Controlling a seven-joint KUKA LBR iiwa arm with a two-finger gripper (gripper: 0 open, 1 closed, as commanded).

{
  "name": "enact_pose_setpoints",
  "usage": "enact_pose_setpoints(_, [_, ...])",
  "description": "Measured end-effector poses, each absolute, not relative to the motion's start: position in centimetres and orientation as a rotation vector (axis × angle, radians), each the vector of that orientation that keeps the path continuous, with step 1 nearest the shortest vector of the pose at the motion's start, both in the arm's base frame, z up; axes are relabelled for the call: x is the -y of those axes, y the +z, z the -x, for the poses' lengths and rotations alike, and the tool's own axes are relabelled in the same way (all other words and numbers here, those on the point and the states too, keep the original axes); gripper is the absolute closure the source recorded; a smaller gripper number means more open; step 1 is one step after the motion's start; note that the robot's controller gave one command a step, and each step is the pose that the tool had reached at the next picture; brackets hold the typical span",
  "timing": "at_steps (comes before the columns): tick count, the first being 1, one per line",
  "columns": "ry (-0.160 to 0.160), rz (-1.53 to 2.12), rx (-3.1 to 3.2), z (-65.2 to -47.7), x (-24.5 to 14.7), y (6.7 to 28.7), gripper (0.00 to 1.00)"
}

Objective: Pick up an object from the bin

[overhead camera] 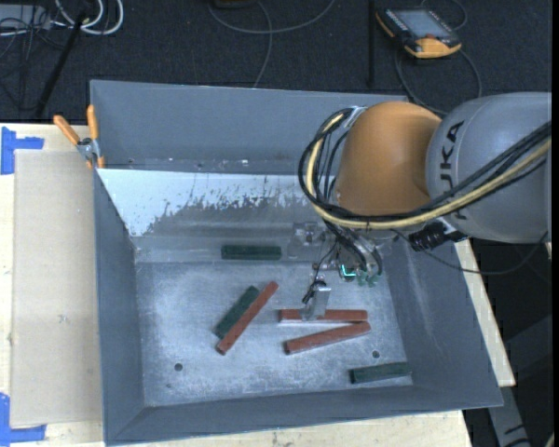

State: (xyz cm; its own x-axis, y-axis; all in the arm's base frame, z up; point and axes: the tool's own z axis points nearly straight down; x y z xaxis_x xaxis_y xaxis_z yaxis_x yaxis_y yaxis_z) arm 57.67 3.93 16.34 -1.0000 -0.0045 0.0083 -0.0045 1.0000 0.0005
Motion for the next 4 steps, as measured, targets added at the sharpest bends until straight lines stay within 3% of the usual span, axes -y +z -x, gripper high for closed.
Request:
enact_pose_setpoints(1, [0.000, 0.142, 3.127, -50.2, -3.8, 6.5, 0.00])
enact_pose_setpoints(2, [-0.003, 0.316, 3.131, -53.2, -4.8, 13.1, 0.00])
enact_pose_setpoints(3, [-0.002, 0.100, 3.139, -54.0, -12.9, 6.8, 0.00])
enact_pose_setpoints(4, [-0.001, 0.107, 3.143, -54.2, -12.7, 7.2, 1.00])
